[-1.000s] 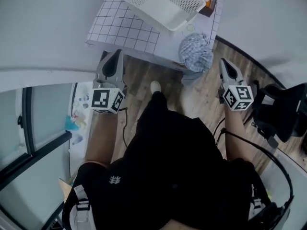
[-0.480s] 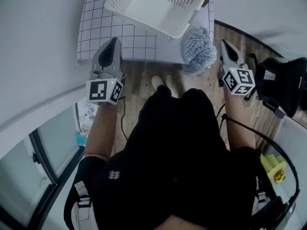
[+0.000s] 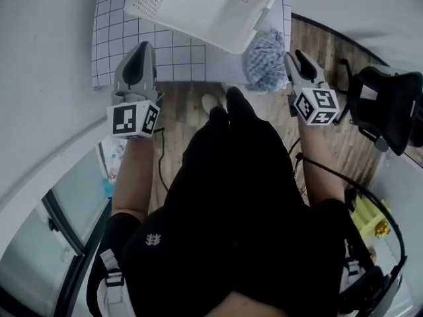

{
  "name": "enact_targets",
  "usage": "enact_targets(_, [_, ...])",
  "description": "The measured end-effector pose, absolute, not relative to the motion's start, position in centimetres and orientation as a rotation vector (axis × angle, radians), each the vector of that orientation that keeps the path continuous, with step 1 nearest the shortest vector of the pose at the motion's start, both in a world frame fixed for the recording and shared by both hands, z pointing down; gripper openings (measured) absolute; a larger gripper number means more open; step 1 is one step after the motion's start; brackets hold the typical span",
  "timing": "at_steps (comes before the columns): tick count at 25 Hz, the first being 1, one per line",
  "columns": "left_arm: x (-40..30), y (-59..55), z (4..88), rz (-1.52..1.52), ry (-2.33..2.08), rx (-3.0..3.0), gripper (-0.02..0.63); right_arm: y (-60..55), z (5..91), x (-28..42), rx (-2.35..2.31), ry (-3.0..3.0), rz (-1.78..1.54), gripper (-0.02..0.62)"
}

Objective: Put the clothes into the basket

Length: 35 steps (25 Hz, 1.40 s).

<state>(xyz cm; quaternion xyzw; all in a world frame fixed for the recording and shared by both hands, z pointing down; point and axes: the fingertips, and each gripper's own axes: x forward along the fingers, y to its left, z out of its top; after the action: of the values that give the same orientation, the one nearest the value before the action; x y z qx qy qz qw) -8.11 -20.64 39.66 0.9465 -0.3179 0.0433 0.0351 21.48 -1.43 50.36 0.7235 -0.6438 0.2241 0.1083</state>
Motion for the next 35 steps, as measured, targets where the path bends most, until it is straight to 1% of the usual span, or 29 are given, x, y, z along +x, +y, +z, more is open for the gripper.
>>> enact_targets(4, [-7.3, -20.4, 40.8, 0.181, -0.981, 2.913, 0.008, -1.5, 54.1, 21.4, 2.063, -1.893, 0.754, 0.284])
enact_targets(5, [-7.1, -20.4, 41.2, 0.193, -0.981, 2.905, 0.008, -1.5, 54.9, 21.4, 2.048, -1.894, 0.774, 0.314])
enact_targets(11, [-5.0, -20.2, 44.4, 0.29, -0.994, 2.928, 0.008, -2.2, 59.7, 21.1, 1.926, -1.918, 0.897, 0.482])
enact_targets(13, [-4.5, -20.2, 45.6, 0.316, -1.011, 2.912, 0.008, -2.6, 60.9, 21.2, 1.902, -1.93, 0.91, 0.5])
enact_targets(19, [-3.9, -20.2, 48.5, 0.389, -1.015, 2.853, 0.008, -3.0, 65.9, 21.9, 1.858, -1.863, 0.988, 0.502])
enact_targets(27, [-3.9, -20.9, 49.1, 0.445, -1.044, 2.835, 0.008, -4.4, 68.9, 20.7, 1.761, -1.883, 1.092, 0.498])
enact_targets(28, [-3.9, -21.0, 49.1, 0.447, -1.045, 2.834, 0.008, -4.5, 69.0, 20.7, 1.75, -1.888, 1.101, 0.479])
enact_targets(31, [-4.0, -21.4, 48.8, 0.445, -1.051, 2.828, 0.008, -4.4, 68.9, 20.7, 1.728, -1.9, 1.112, 0.365])
enact_targets(32, [-4.0, -21.6, 48.7, 0.441, -1.054, 2.826, 0.008, -4.3, 68.8, 20.7, 1.725, -1.904, 1.116, 0.338])
enact_targets(35, [-4.0, -22.1, 48.1, 0.422, -1.07, 2.819, 0.008, -4.3, 68.2, 20.7, 1.724, -1.911, 1.119, 0.294])
